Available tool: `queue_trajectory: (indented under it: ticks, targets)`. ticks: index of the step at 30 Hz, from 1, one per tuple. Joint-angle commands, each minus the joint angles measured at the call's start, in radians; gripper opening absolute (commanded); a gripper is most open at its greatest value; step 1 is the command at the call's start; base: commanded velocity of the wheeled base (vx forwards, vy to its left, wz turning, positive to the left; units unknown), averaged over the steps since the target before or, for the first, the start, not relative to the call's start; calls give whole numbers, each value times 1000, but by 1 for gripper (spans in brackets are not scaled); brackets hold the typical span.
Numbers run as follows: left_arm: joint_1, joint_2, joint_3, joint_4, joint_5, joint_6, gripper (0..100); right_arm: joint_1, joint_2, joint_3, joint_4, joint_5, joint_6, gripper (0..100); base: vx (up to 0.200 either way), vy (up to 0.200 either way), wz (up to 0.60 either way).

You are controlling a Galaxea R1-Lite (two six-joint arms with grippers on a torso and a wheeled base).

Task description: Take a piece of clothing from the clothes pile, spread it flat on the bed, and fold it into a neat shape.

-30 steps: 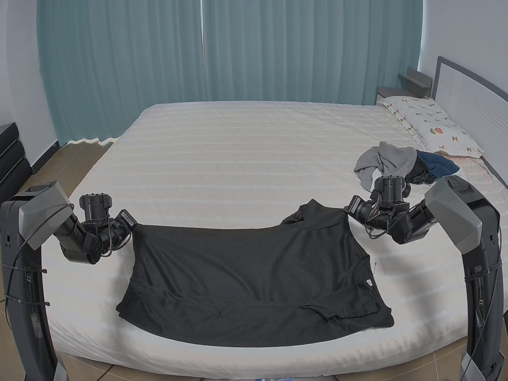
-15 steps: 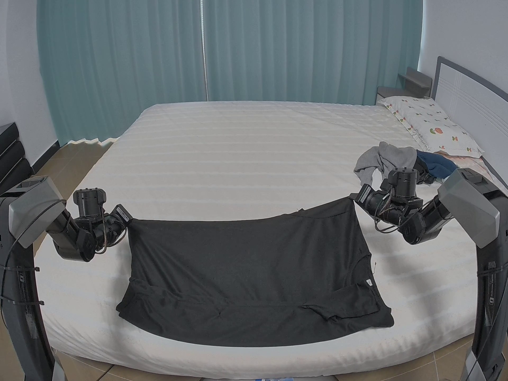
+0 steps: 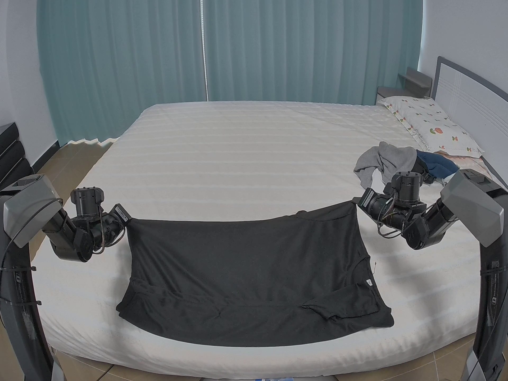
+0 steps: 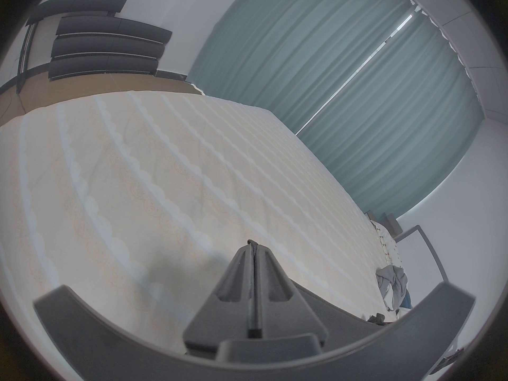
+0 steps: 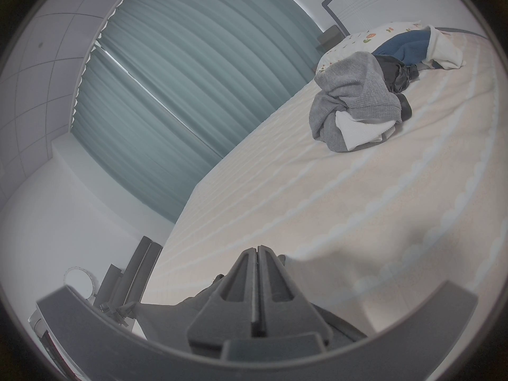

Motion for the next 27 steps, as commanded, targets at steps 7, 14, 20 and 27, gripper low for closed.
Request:
queue_trajectory:
  ticks: [7,14,20,27]
  targets:
    - [0,-23,53,-4,-5,78,0,-12,-63,60,30,10,-4,0,0,0,0]
    - [0,-54,75,-1,-6,93,0,-19,-112,135,34,18,-5,0,0,0,0]
    - [2,-66,111,-4,-6,155,0,-20,-130,203,36,32,-28,0,0,0,0]
    - [-1,-57,111,-5,-5,176,0,-25,-123,224,31,38,-36,0,0,0,0]
